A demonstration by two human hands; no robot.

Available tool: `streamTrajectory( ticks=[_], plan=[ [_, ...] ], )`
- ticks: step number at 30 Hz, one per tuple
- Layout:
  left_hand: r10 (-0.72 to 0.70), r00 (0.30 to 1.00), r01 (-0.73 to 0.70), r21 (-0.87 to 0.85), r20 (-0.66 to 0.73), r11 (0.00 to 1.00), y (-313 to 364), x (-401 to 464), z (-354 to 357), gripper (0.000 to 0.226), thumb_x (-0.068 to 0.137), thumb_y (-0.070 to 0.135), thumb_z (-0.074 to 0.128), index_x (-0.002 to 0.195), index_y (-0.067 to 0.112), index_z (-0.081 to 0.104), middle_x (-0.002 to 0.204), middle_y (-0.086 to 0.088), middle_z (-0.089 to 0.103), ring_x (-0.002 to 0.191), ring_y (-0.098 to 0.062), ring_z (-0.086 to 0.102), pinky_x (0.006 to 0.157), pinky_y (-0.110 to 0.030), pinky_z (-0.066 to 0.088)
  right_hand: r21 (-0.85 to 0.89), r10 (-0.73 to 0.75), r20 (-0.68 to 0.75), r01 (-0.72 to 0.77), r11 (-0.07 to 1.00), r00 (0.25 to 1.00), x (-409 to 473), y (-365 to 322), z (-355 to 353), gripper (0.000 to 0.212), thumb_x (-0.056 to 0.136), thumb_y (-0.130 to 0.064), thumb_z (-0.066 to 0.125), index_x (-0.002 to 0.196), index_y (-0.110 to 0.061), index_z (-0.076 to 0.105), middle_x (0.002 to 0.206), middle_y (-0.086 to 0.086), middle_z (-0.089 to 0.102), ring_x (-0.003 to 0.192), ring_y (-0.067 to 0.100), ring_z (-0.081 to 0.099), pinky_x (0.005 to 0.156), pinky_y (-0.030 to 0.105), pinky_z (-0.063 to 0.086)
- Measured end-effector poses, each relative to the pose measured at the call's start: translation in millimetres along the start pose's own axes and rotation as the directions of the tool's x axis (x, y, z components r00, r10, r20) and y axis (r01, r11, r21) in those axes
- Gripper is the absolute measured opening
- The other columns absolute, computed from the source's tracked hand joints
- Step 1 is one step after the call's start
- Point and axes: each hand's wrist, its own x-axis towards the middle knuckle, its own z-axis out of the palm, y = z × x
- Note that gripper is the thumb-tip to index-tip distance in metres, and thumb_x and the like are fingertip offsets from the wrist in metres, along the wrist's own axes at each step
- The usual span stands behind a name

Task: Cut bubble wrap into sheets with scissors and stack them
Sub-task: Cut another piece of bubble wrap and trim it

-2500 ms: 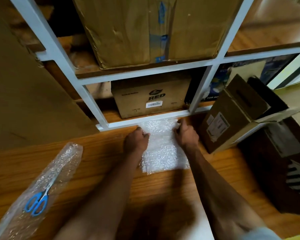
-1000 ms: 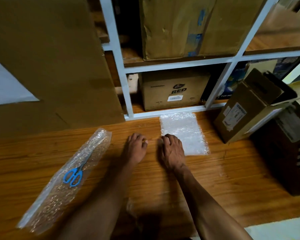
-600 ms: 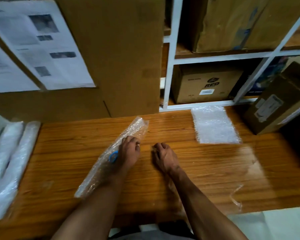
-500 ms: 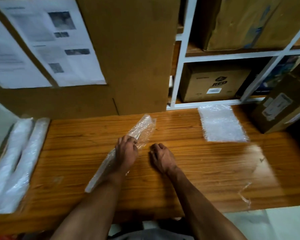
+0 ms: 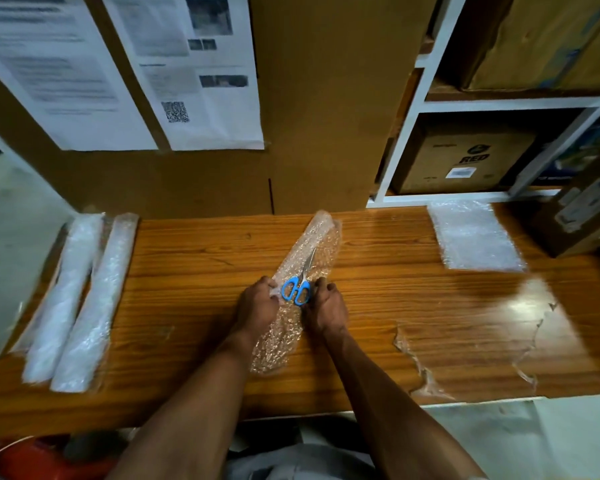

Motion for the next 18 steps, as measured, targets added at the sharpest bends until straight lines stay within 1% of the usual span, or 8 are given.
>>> streamTrajectory(
  ticks=[2,4,6,7,9,12,16,18],
  plan=[
    [-0.025,0.998,0.028,-0.040,0.064,0.999,1.9,0.0,1.3,0.029,0.093,0.015,0.069,0.118,0.028,0.066,0.113,-0.003,0.074,0.095,-0.024,0.070,0.076,-0.030,0.057,0.018,0.054,-0.009,-0.053,0.998,0.999,-1.7,0.5,2.1,0.047,0.092,-0.014,0.071,0.133,-0.014,0.048,0.115,0.015,0.067,0.097,0.034,0.068,0.071,0.033,0.048],
    [-0.037,0.992,0.043,-0.043,0.122,0.998,4.0,-2.3,2.5,0.028,0.095,0.016,0.066,0.118,0.032,0.063,0.108,-0.002,0.074,0.087,-0.024,0.072,0.067,-0.030,0.057,0.085,0.089,-0.019,-0.087,0.993,0.996,-3.6,3.0,2.3,0.041,0.091,-0.014,0.072,0.127,-0.017,0.051,0.101,0.009,0.073,0.085,0.031,0.070,0.063,0.031,0.047],
    [-0.054,0.987,0.065,-0.065,0.149,0.996,3.6,-3.7,3.9,0.027,0.096,0.016,0.064,0.115,0.035,0.062,0.100,-0.001,0.075,0.075,-0.021,0.073,0.059,-0.032,0.059,0.179,0.137,-0.027,-0.130,0.975,0.990,-6.9,8.1,1.1,0.024,0.098,-0.017,0.067,0.113,-0.025,0.050,0.086,-0.004,0.069,0.075,0.026,0.068,0.052,0.024,0.045],
    [-0.057,0.987,0.067,-0.067,0.149,0.995,1.9,-3.6,4.8,0.026,0.095,0.016,0.064,0.115,0.033,0.062,0.098,-0.001,0.075,0.073,-0.019,0.072,0.058,-0.032,0.059,0.209,0.146,-0.048,-0.133,0.969,0.988,-8.8,11.2,-1.4,0.019,0.101,-0.017,0.064,0.108,-0.027,0.049,0.080,-0.008,0.064,0.073,0.027,0.068,0.047,0.016,0.038],
    [-0.058,0.988,0.061,-0.017,0.141,0.998,-0.7,-3.8,4.3,0.025,0.096,0.019,0.065,0.118,0.031,0.063,0.101,0.001,0.073,0.073,-0.015,0.068,0.057,-0.028,0.053,0.230,0.145,-0.096,-0.120,0.966,0.985,-14.2,17.7,-8.8,0.014,0.104,-0.014,0.058,0.107,-0.027,0.053,0.077,-0.009,0.061,0.068,0.026,0.065,0.040,0.013,0.034],
    [-0.078,0.990,0.066,0.098,0.118,0.993,-2.2,-6.6,0.3,0.018,0.097,0.030,0.065,0.114,0.031,0.061,0.102,0.003,0.071,0.080,-0.017,0.067,0.064,-0.029,0.054,0.251,0.139,-0.104,-0.110,0.962,0.985,-25.1,29.4,-18.5,0.017,0.105,-0.008,0.054,0.101,-0.025,0.053,0.076,-0.006,0.059,0.058,0.013,0.051,0.039,0.009,0.035],
    [-0.151,0.988,0.141,0.244,0.022,0.960,-2.0,-15.6,-4.0,0.019,0.098,0.038,0.060,0.112,0.026,0.060,0.099,-0.001,0.070,0.087,-0.027,0.069,0.069,-0.031,0.054,0.379,0.234,-0.147,-0.164,0.911,0.961,-29.7,42.1,-20.6,0.038,0.112,-0.017,0.045,0.080,-0.032,0.058,0.067,-0.010,0.063,0.055,0.005,0.054,0.039,0.011,0.034],
    [-0.194,0.981,0.195,0.275,-0.030,0.941,-5.9,-16.2,-3.2,0.021,0.097,0.040,0.058,0.111,0.025,0.058,0.097,-0.003,0.071,0.086,-0.028,0.070,0.075,-0.037,0.060,0.366,0.258,-0.178,-0.180,0.913,0.950,-31.3,46.6,-19.5,0.040,0.114,-0.023,0.043,0.078,-0.033,0.057,0.068,-0.003,0.067,0.054,0.011,0.057,0.036,0.013,0.032]
  ],
)
